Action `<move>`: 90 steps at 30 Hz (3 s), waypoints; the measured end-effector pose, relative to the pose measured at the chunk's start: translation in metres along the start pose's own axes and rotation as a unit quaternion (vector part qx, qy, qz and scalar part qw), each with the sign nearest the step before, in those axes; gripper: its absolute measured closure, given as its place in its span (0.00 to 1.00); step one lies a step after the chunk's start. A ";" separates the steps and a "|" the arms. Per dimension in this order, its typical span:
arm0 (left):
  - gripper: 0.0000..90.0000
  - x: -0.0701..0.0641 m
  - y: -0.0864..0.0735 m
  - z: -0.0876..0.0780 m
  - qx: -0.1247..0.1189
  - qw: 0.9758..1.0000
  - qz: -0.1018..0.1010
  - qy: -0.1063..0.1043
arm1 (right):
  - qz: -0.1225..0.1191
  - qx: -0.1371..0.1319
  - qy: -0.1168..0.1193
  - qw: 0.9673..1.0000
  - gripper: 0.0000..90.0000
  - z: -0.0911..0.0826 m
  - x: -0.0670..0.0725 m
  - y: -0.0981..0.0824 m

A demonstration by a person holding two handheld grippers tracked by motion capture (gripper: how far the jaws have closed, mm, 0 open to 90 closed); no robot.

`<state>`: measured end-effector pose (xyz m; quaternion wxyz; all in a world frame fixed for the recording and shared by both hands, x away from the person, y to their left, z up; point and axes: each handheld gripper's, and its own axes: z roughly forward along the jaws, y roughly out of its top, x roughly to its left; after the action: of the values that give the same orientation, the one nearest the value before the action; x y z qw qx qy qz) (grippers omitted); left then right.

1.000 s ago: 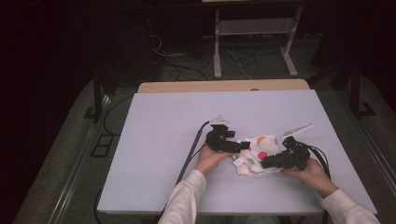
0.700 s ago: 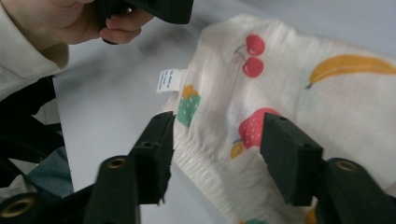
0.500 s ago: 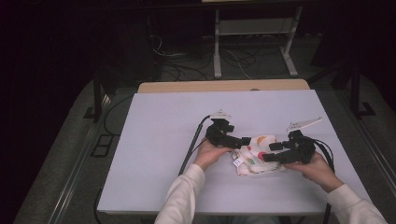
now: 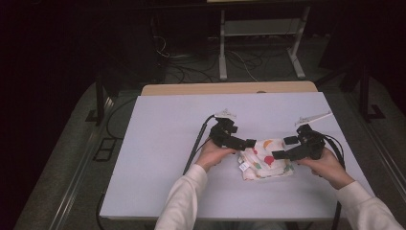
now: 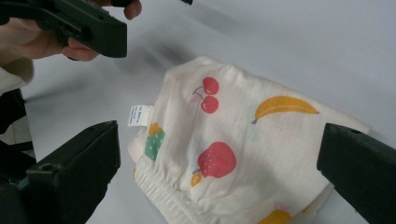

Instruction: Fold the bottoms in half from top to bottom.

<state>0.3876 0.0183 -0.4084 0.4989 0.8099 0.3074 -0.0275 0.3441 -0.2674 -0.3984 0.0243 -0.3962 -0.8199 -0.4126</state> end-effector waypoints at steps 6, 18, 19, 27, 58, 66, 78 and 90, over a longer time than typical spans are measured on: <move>0.00 0.002 0.003 -0.003 0.001 1.000 0.005 0.005 | 0.008 -0.011 -0.002 1.000 0.00 -0.003 -0.012 0.004; 0.00 0.012 0.003 -0.005 -0.006 1.000 0.000 0.013 | 0.028 -0.032 -0.016 0.999 0.00 -0.009 -0.041 0.004; 0.00 0.013 0.003 -0.005 -0.006 1.000 -0.001 0.013 | 0.029 -0.033 -0.017 0.999 0.00 -0.009 -0.042 0.004; 0.00 0.022 0.000 0.001 -0.008 1.000 -0.020 0.013 | 0.034 -0.032 -0.018 0.999 0.00 -0.004 -0.055 0.001; 0.32 0.044 -0.020 0.031 0.036 0.997 -0.061 -0.013 | 0.045 -0.037 -0.027 0.998 0.15 0.021 -0.085 -0.002; 0.56 0.046 -0.021 0.033 0.041 0.996 -0.074 -0.010 | 0.064 -0.042 -0.018 0.997 0.31 0.023 -0.097 -0.007; 0.80 0.050 -0.025 0.037 0.059 0.992 -0.103 -0.043 | 0.045 -0.032 -0.011 0.998 0.59 0.035 -0.097 -0.005; 0.92 0.045 -0.023 0.034 0.058 0.993 -0.100 -0.023 | 0.051 -0.023 0.010 0.998 0.96 0.035 -0.092 -0.005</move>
<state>0.4204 0.0188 -0.4592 0.4526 0.8020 0.3731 -0.1131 0.4137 -0.3032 -0.4587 0.0446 -0.4335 -0.7886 -0.4338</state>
